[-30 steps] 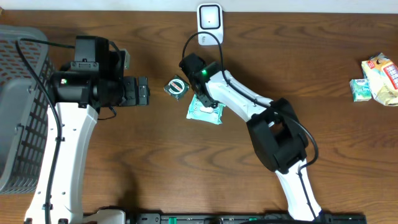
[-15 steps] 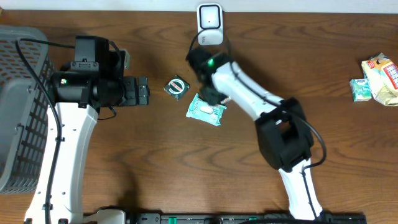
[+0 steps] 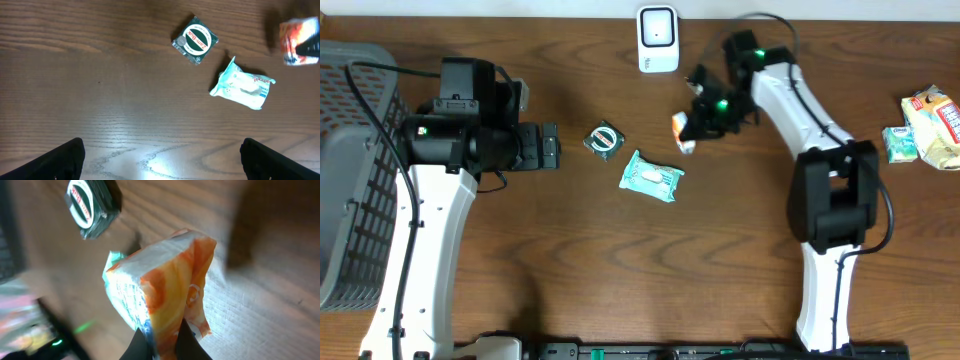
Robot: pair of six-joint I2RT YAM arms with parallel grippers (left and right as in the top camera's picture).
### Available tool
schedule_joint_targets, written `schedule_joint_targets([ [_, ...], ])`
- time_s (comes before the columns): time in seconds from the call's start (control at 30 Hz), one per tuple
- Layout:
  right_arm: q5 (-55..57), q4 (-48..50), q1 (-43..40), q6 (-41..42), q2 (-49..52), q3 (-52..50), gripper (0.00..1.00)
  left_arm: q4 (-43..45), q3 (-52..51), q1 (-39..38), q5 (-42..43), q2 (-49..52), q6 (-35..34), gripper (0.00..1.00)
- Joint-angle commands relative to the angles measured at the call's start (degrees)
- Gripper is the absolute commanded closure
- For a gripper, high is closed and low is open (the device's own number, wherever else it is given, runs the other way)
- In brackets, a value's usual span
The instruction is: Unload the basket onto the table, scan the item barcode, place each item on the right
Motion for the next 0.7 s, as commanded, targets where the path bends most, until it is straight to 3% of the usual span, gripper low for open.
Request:
schedule_joint_targets([
  [0.0,-16.06,1.84,-2.86,-3.28,-0.31,-6.12,0.98,-0.33,-0.24,-0.17,-0.52,0.13,0.11,0.02],
  [0.13,-19.34,6.75,-6.80,-3.04,-0.31,-13.44,0.91,-0.33,-0.24,-0.17,-0.52,0.13,0.11,0.02],
  [0.4,-8.81,5.05,-14.84,-0.85,-0.33,-15.52,0.60,-0.33,-0.24,-0.17,-0.52,0.13,0.11,0.02],
  [0.67,-8.81,-4.85,-19.54,-4.17,-0.33,-9.38,0.58,-0.33,-0.24,-0.17,-0.52,0.13,0.11,0.02],
])
